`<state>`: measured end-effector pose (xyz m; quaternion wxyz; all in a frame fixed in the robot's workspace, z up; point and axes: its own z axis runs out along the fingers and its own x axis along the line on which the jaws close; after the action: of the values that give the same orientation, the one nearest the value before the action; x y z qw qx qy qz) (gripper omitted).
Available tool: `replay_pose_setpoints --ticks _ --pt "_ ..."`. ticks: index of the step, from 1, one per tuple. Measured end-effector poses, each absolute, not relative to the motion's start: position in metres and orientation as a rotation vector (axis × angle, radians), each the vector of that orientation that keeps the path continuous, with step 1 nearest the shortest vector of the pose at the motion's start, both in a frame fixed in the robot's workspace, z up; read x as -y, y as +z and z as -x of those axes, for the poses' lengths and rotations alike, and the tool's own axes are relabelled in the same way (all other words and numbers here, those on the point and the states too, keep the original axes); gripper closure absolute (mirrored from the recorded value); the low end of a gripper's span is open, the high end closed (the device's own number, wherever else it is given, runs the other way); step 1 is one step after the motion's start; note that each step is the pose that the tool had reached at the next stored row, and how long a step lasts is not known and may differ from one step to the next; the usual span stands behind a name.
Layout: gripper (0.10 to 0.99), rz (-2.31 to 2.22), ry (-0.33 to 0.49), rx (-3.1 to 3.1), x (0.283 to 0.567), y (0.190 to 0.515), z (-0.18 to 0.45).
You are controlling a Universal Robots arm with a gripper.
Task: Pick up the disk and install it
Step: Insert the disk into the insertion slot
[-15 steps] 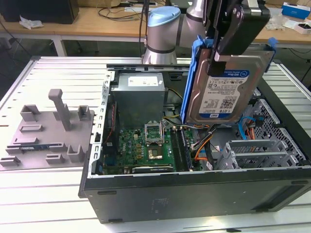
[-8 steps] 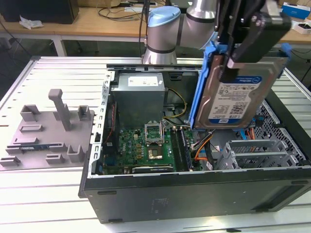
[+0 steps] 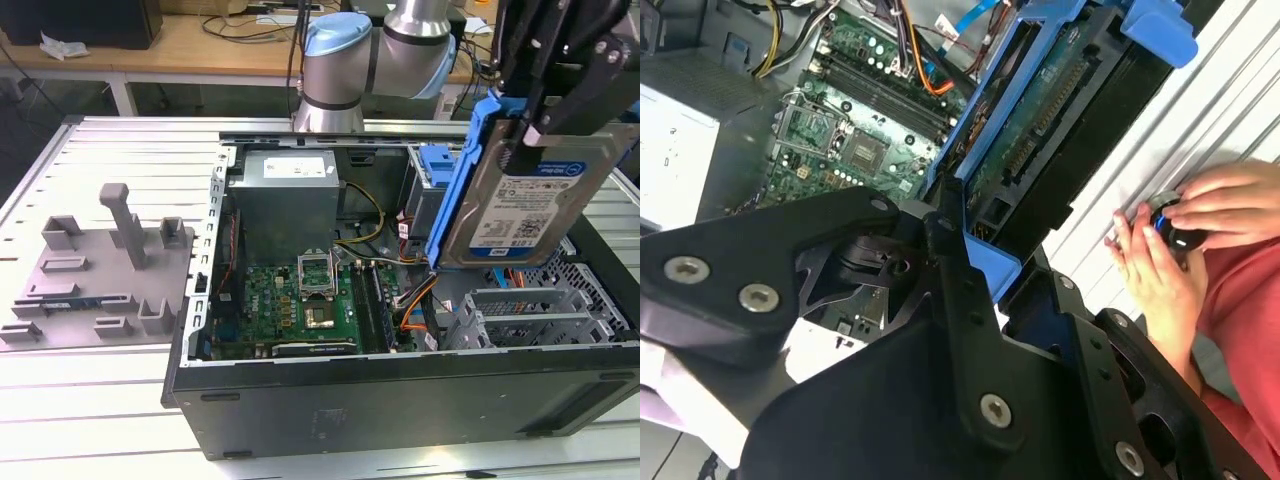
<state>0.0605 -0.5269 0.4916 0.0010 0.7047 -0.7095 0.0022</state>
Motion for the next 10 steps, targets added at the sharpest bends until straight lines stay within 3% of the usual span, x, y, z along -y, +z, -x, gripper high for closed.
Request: replay_pose_setpoints --ticks 10 --pt "0.718 -2.234 -0.011 2.189 0.53 0.488 -0.085"
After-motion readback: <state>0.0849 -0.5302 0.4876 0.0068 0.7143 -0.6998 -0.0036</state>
